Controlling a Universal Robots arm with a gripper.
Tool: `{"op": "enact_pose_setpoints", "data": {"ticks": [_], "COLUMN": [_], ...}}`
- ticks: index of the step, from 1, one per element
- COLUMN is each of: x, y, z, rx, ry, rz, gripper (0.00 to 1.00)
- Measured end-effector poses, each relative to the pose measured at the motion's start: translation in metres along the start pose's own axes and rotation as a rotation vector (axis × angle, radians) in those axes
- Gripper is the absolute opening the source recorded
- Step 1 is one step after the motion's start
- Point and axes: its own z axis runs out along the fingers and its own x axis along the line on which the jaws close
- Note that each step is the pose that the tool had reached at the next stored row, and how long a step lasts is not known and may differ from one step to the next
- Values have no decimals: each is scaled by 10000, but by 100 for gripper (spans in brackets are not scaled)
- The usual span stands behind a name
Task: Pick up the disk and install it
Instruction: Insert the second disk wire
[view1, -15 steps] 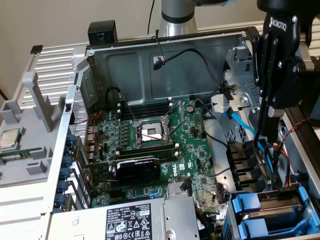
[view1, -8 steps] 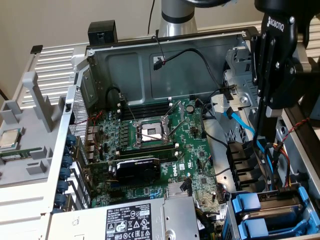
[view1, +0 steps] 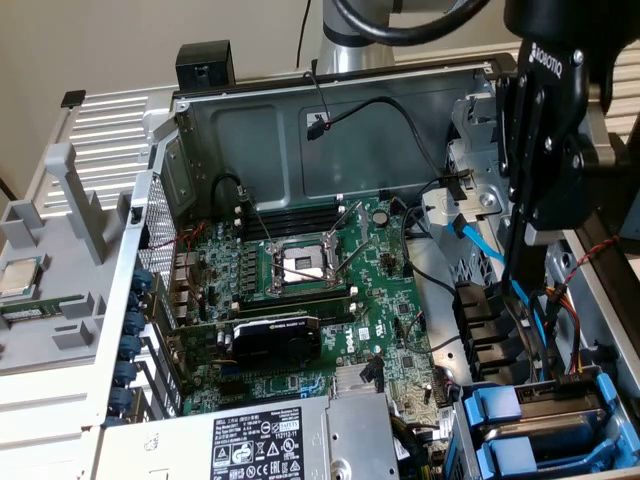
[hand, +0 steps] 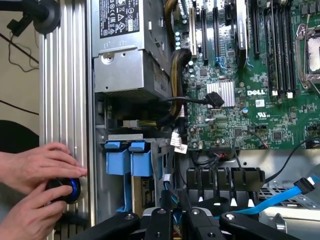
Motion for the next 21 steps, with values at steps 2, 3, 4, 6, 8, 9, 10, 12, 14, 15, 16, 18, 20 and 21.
{"op": "enact_pose_setpoints", "data": {"ticks": [2,3,4,6,8,9,10,12,14,15,16,18,20,21], "x": [24,38,54,86,106,113,120,139,173,190,207,244,279,295], "y": [3,5,5,4,6,6,7,9,9,10,10,9,8,7], "z": [7,10,15,23,29,30,30,30,31,31,31,33,38,40], "rx": [-2,-4,-6,-11,-14,-15,-16,-16,-16,-16,-15,-15,-11,-8], "ry": [-47,-78,-118,-209,-272,-293,-311,-347,-407,-445,-495,-624,-789,-868], "rz": [-3,-4,-7,-12,-15,-16,-19,-21,-26,-26,-29,-36,-43,-47], "gripper": [17,17,17,17,17,17,17,17,17,17,17,17,17,17]}}
